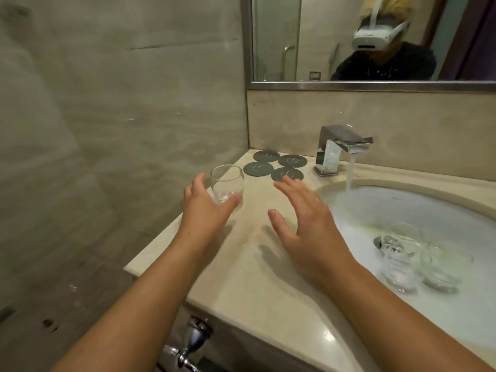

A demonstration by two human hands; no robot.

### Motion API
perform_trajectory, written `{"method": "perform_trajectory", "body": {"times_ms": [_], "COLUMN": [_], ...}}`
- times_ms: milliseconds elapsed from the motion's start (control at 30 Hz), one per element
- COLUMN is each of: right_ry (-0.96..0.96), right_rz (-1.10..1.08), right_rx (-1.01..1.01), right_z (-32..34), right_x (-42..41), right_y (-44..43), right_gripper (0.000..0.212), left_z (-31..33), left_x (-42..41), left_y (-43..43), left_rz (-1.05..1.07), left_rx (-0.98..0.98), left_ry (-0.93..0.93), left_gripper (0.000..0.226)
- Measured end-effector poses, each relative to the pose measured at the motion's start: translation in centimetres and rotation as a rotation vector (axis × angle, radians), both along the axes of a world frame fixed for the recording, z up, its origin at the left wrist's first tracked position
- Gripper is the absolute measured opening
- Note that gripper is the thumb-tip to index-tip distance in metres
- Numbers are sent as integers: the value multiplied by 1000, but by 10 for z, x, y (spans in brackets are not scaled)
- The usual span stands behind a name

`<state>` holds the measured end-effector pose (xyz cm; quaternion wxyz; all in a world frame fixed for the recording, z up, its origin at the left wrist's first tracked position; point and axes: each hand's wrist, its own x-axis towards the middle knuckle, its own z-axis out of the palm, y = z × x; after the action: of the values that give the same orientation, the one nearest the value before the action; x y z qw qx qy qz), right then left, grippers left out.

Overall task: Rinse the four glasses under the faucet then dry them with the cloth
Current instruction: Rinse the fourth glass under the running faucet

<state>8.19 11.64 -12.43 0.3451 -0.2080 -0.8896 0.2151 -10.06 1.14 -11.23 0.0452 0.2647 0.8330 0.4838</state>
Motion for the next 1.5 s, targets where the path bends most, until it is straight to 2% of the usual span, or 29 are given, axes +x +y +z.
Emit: {"method": "perform_trajectory", "body": {"times_ms": [100, 267, 333, 433, 567, 700, 800, 933, 1067, 1200, 1267, 1400, 1500], "right_ry": [40, 91, 131, 177, 268, 339, 325, 249, 310, 311, 311, 469, 567], "right_rz": [-15, -21, -27, -60, -183, -264, -263, -179, -97, -37, 14, 87, 94], "right_rx": [-17, -67, -113, -209, -526, -920, -1104, -1257, -1428, -1607, -1666, -1710, -1648], "right_z": [-2, -6, -5, -2, 7, 17, 19, 3, -18, -30, -31, -32, -31], "right_x": [2, 3, 4, 7, 8, 8, 12, 17, 19, 18, 19, 20, 22], "right_y": [3, 3, 6, 13, 29, 58, 87, 126, 146, 155, 157, 160, 164], "right_gripper": [53, 52, 49, 44, 42, 52, 41, 68, 63, 70, 73, 70, 52], "left_z": [0, 3, 6, 9, 14, 22, 23, 16, -6, -15, -15, -16, -18], "left_x": [-8, -16, -15, -9, 13, 48, 69, 89, 99, 100, 101, 101, 98], "left_y": [10, 25, 28, 38, 70, 115, 148, 176, 189, 196, 196, 195, 194], "left_rz": [-24, -39, -32, -6, -70, -186, -239, -268, -263, -281, -298, -362, -425], "left_rx": [29, 82, 73, 113, 210, 275, 304, 337, 294, 270, 278, 238, 133], "left_ry": [-66, -125, -120, -146, -344, -481, -538, -617, -543, -513, -504, -436, -322], "left_gripper": [96, 115, 110, 88, 75, 67, 70, 69, 80, 87, 80, 67, 63]}}
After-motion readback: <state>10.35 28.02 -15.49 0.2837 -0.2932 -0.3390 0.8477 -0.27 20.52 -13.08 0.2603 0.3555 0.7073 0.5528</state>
